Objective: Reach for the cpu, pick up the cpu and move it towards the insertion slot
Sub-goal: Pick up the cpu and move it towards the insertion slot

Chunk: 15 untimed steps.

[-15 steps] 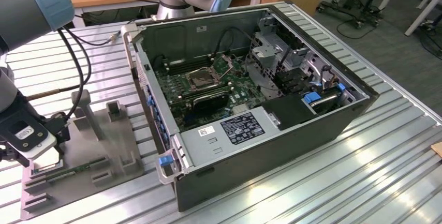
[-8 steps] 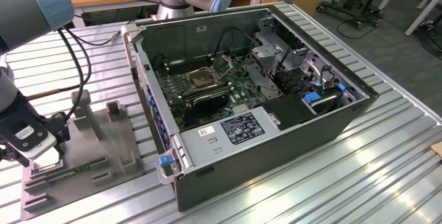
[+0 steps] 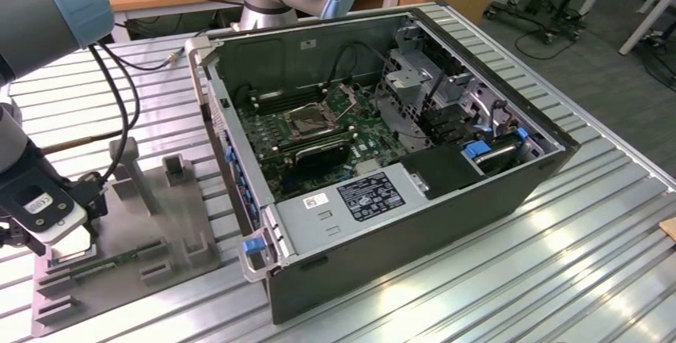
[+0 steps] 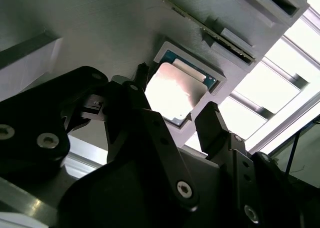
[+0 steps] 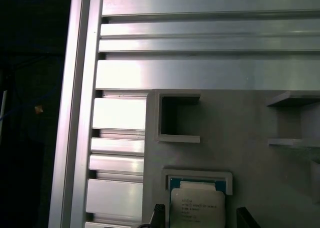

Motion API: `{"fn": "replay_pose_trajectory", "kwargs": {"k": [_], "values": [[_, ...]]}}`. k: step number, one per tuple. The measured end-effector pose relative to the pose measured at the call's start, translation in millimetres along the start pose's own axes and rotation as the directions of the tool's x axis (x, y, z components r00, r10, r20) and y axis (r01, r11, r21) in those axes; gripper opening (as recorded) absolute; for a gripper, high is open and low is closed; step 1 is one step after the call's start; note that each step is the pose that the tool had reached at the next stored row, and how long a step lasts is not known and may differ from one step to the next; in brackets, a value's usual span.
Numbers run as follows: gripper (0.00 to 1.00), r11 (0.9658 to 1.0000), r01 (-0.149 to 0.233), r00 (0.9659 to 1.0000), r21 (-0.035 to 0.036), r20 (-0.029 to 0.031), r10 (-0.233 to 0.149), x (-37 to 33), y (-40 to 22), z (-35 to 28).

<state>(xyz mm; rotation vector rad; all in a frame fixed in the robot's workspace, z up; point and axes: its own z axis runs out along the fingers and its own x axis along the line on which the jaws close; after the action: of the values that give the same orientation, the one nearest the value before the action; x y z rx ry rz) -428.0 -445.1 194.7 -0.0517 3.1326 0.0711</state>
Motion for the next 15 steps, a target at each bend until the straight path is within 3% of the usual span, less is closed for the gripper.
{"fn": "replay_pose_trajectory", "kwargs": {"k": [11, 13, 15], "values": [[0.65, 1.0000, 0.000, 1.0000, -0.0001, 0.0000, 0.000, 0.0, -0.1, 1.4], [0.65, 1.0000, 0.000, 1.0000, -0.0004, -0.0057, 0.000, 0.0, 0.1, 1.6], [0.65, 1.0000, 0.000, 1.0000, -0.0003, -0.0062, 0.000, 0.1, 0.0, 1.5]]}}
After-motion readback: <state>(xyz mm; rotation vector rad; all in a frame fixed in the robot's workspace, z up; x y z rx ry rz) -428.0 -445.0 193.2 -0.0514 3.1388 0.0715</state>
